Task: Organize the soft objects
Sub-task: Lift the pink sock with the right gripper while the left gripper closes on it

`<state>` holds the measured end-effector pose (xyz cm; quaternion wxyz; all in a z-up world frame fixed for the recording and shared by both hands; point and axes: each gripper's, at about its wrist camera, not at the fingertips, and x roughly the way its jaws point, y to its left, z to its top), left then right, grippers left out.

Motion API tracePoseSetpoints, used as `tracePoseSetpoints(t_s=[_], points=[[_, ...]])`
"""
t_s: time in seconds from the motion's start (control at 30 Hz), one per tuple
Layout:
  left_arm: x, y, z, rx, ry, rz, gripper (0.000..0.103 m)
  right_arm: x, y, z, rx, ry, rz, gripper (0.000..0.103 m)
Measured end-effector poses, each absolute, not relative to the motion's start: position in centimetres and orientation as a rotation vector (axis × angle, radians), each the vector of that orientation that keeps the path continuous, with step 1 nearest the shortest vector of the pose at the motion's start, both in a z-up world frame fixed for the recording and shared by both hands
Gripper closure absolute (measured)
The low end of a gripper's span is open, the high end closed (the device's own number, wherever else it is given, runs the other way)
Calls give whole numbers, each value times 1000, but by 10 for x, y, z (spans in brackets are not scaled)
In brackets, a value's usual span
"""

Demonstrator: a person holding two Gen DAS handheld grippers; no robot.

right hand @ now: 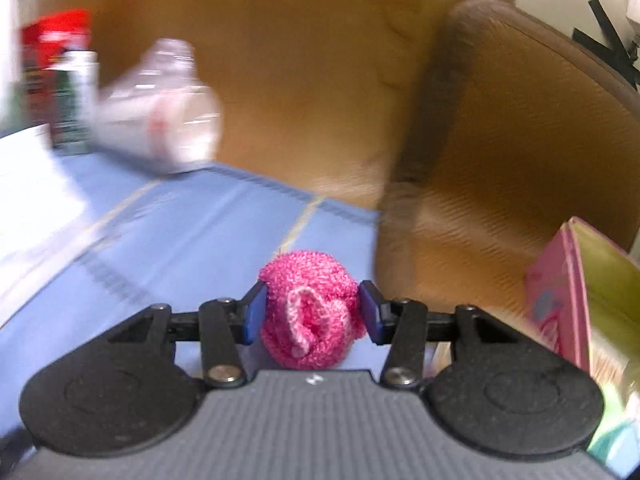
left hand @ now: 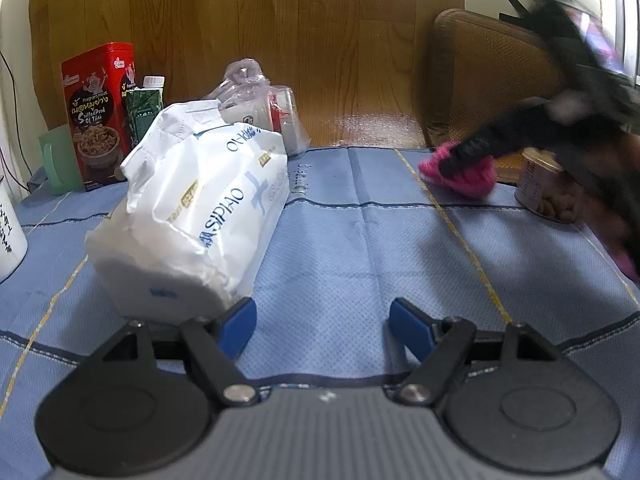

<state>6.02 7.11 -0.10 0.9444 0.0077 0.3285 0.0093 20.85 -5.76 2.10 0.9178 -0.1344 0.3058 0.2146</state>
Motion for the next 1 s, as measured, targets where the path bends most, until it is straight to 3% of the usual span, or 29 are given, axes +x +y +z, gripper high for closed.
tracePoseSetpoints(t_s=[0.37, 0.47, 0.5, 0.6, 1.0], points=[[59, 68, 0, 30, 679, 19, 26, 0, -161, 5, -93, 576, 646, 51], [50, 62, 6, -26, 697, -53, 26, -26, -173, -2, -64, 500, 598, 43], [46, 59, 9, -54, 705, -93, 26, -31, -175, -2, -66, 479, 572, 37], [33, 40, 23, -113, 727, -240, 27, -33, -180, -6, -54, 463, 556, 35], [14, -16, 36, -149, 838, -490, 29, -22, -194, -19, -10, 463, 592, 34]])
